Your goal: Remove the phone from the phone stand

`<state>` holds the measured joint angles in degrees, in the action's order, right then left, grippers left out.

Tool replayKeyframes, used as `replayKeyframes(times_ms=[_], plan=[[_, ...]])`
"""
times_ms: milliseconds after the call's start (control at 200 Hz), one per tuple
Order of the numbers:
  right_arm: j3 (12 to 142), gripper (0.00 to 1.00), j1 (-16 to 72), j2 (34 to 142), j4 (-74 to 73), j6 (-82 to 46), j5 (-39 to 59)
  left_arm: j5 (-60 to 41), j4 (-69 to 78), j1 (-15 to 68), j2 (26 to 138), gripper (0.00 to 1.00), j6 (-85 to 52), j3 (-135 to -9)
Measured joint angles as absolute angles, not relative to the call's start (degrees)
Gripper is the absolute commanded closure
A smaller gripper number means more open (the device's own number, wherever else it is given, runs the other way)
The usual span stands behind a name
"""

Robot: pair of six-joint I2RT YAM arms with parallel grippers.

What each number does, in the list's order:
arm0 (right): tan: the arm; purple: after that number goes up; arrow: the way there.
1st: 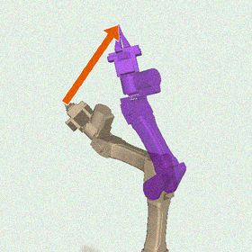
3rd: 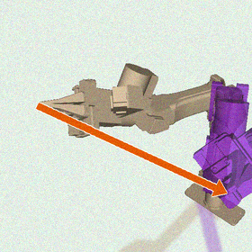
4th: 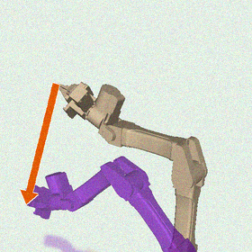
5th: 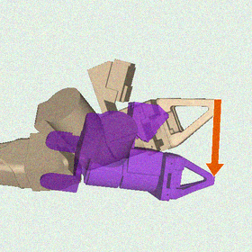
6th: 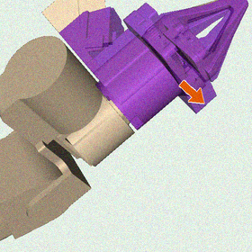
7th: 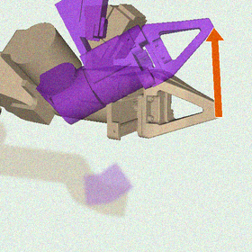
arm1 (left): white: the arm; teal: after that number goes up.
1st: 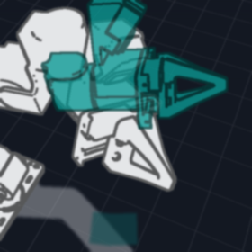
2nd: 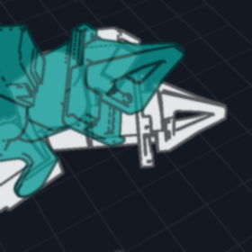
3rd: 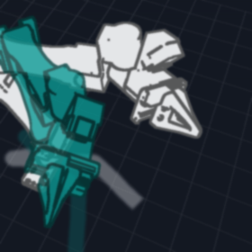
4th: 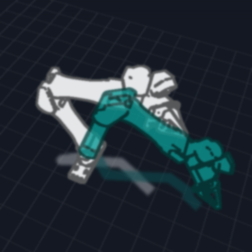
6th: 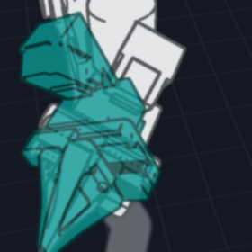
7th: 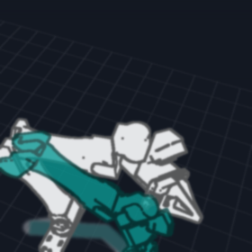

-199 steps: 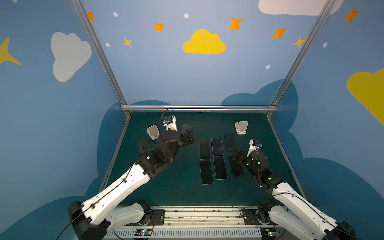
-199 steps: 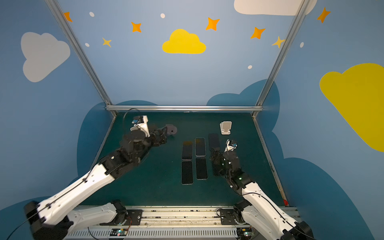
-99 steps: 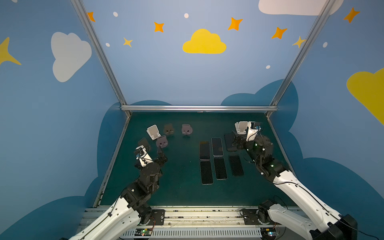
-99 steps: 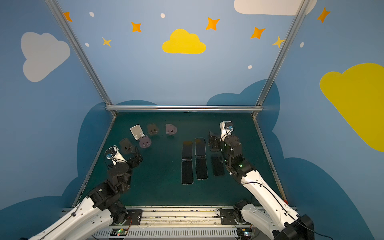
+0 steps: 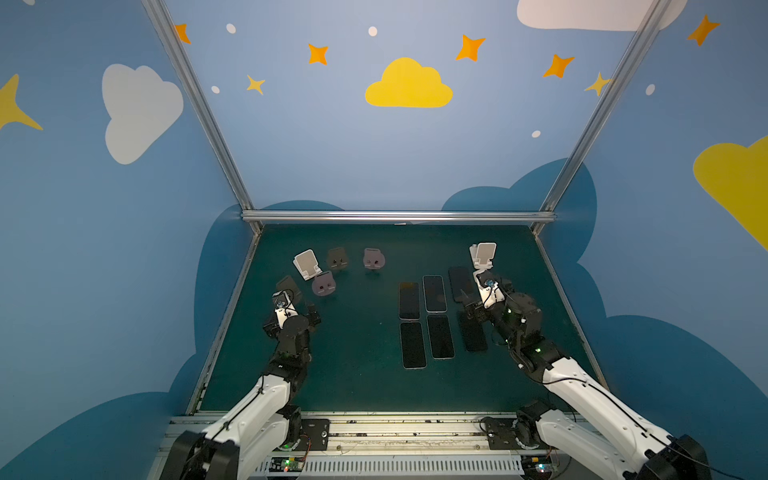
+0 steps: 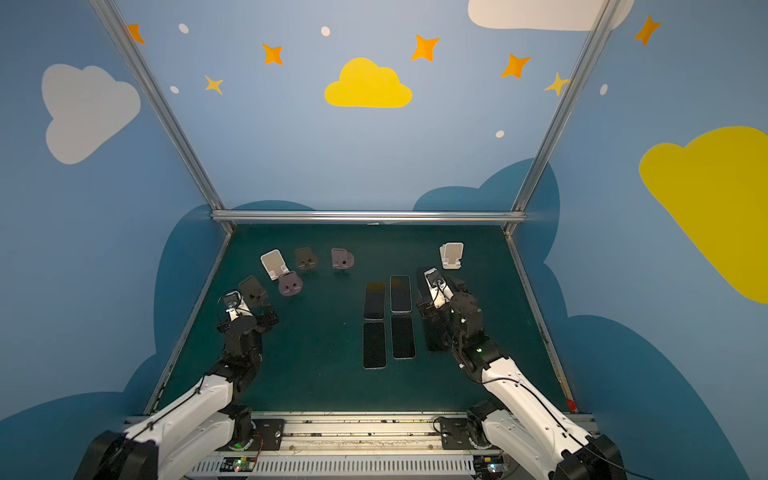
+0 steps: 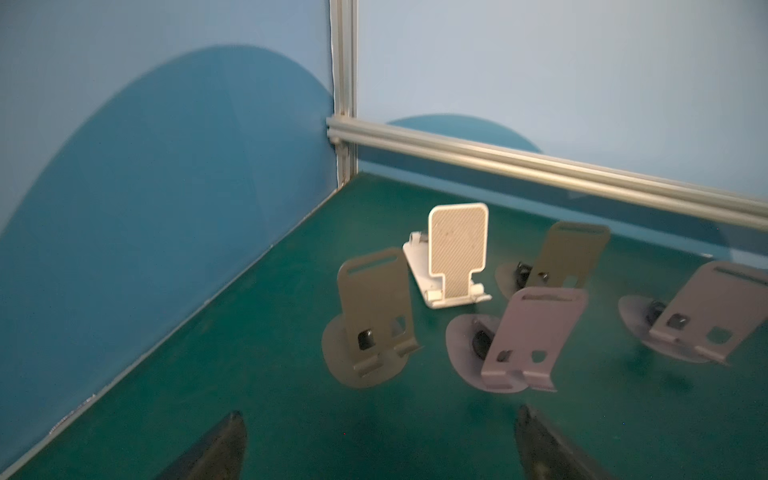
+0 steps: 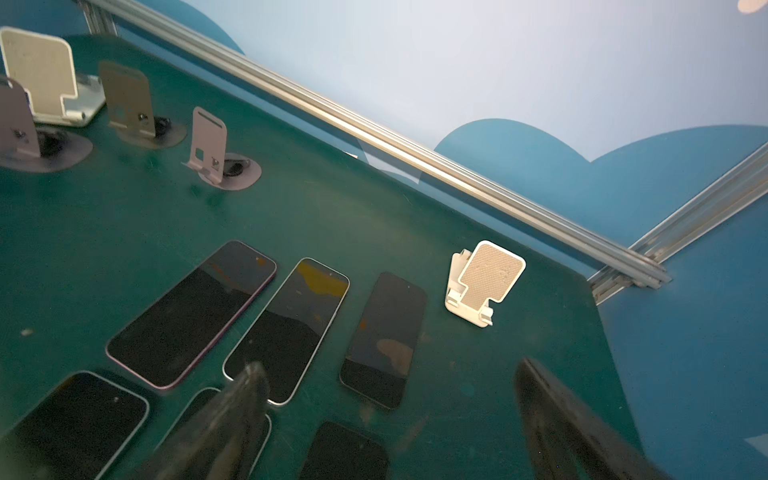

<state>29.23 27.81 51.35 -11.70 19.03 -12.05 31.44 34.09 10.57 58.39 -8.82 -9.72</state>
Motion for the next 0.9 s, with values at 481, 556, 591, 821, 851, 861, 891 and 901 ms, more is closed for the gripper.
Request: replayKeyframes(times_ms=[481, 556, 591, 821, 851, 861, 891, 901], plan=[[29.02, 0.07, 27.29, 61.14, -13.08, 21.69, -11.81, 17.12, 52.93, -0.16, 88.82, 0.0, -6.68, -15.9], [28.29, 0.07, 27.11, 62.46, -14.04, 22.09, -12.1, 15.64, 49.04, -0.25, 88.36, 0.0, -6.63, -18.83], [27.86, 0.07, 27.09, 63.16, -14.44, 22.24, -12.47, 15.22, 48.88, -0.21, 88.36, 0.0, -6.63, -20.27], [23.55, 0.07, 26.57, 65.54, -17.74, 22.92, -16.8, 13.76, 46.41, 0.08, 87.53, 0.0, -6.26, -23.0], [22.96, 0.07, 26.37, 65.41, -18.39, 22.83, -17.12, 13.72, 46.15, 0.08, 87.53, 0.0, -6.22, -23.0], [22.76, 0.07, 26.26, 65.32, -18.55, 22.74, -17.23, 13.69, 46.06, 0.08, 87.53, 0.0, -6.22, -23.0], [22.13, 0.07, 25.96, 64.93, -19.14, 22.48, -17.45, 13.67, 45.93, 0.08, 87.53, 0.0, -6.2, -23.0], [21.98, 0.07, 25.85, 64.79, -19.35, 22.39, -17.43, 13.67, 45.89, 0.1, 87.53, 0.0, -6.2, -23.0]])
